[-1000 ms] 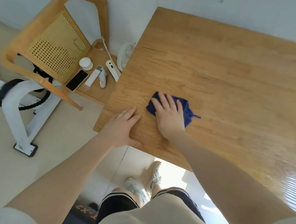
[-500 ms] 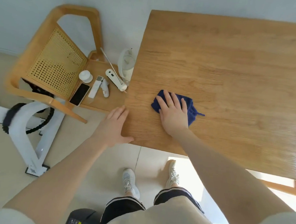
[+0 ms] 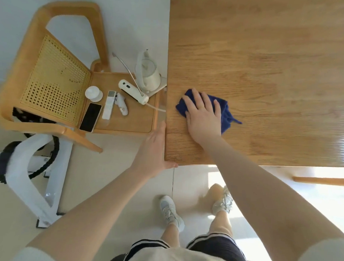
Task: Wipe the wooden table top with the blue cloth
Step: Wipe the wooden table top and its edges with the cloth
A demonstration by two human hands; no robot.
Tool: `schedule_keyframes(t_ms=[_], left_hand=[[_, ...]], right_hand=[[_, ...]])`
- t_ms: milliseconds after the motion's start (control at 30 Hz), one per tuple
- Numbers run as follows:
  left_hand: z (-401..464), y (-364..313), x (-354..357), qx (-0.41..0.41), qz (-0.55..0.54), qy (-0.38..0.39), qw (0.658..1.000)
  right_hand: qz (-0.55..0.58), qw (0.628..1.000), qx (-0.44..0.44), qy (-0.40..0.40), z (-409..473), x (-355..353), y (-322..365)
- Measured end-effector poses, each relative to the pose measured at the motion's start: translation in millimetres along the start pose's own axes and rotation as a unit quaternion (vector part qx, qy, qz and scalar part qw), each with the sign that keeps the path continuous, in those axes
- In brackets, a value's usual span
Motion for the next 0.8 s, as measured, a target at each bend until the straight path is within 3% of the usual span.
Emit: schedule_keyframes(t_ms=[67,200,333,400,567,800], left_hand=[[-2,2,2,0.015,-0.033,0.001,0.999],[-2,11,4,0.043,-0.089,-0.009,0.995],[0,15,4,0.040,-0.066,0.007,0.997],[4,19,2,0.043,-0.073,0.039,0.996],[21,29,-9,0.024,-0.147,0.065,0.987],[5,5,-9,0.078,-0.068,0.085,0.991]], right_hand=[[-0.003,1.000,-0.005,0.000,-6,5,11],[-0.041,0.991,-0.126,0.013,-83,25,40],[-0.067,0.975,-0.210,0.032,-96,29,33],[-0.069,0.975,-0.203,0.052,-73,22,31],[-0.038,0.995,-0.082,0.049,-38,16,45],[-0.044,0.966,-0.242,0.075,-95,23,35]])
Point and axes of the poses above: each hand's wrist, its own z-axis towards the middle knuckle, its own x-axis out of the palm, y = z × x, the point moved 5 cm from there along z, towards the middle knuckle, and after that the axes turned 4 degrees about y, right-handed, at the moved point
